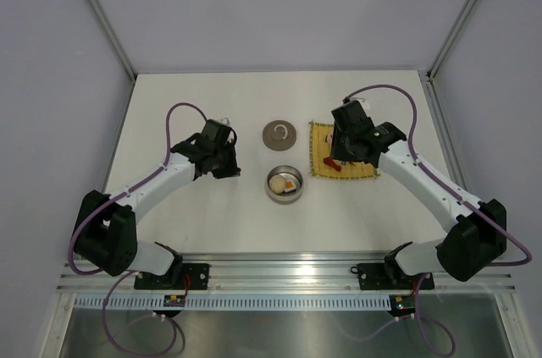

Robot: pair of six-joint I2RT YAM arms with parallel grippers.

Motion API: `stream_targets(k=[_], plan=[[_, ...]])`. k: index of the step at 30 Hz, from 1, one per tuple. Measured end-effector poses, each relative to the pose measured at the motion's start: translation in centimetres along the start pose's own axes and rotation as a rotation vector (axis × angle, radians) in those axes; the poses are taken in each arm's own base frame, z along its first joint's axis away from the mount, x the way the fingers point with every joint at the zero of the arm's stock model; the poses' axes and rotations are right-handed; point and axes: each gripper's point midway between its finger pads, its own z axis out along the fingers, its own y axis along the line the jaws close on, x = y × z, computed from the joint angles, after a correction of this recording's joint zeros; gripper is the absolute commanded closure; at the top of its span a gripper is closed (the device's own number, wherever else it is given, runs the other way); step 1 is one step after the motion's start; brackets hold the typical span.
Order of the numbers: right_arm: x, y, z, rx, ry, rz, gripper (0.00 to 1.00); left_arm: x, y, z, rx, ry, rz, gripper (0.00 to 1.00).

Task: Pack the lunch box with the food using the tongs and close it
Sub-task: Pick up the fake food from the plate.

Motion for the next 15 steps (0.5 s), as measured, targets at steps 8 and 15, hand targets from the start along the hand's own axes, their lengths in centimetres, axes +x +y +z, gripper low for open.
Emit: stream_targets(k=[8, 15], plan=[[0.0, -1.0, 3.4, 0.017, 0.045, 0.012, 0.52, 0.0, 0.0, 0.0, 0.0, 0.0, 0.005, 1.0], [0.4, -1.2, 6.1, 0.017, 0.095, 0.007, 0.52, 0.0, 0.1, 0.0, -0.001, 0.002, 0.008, 1.0]])
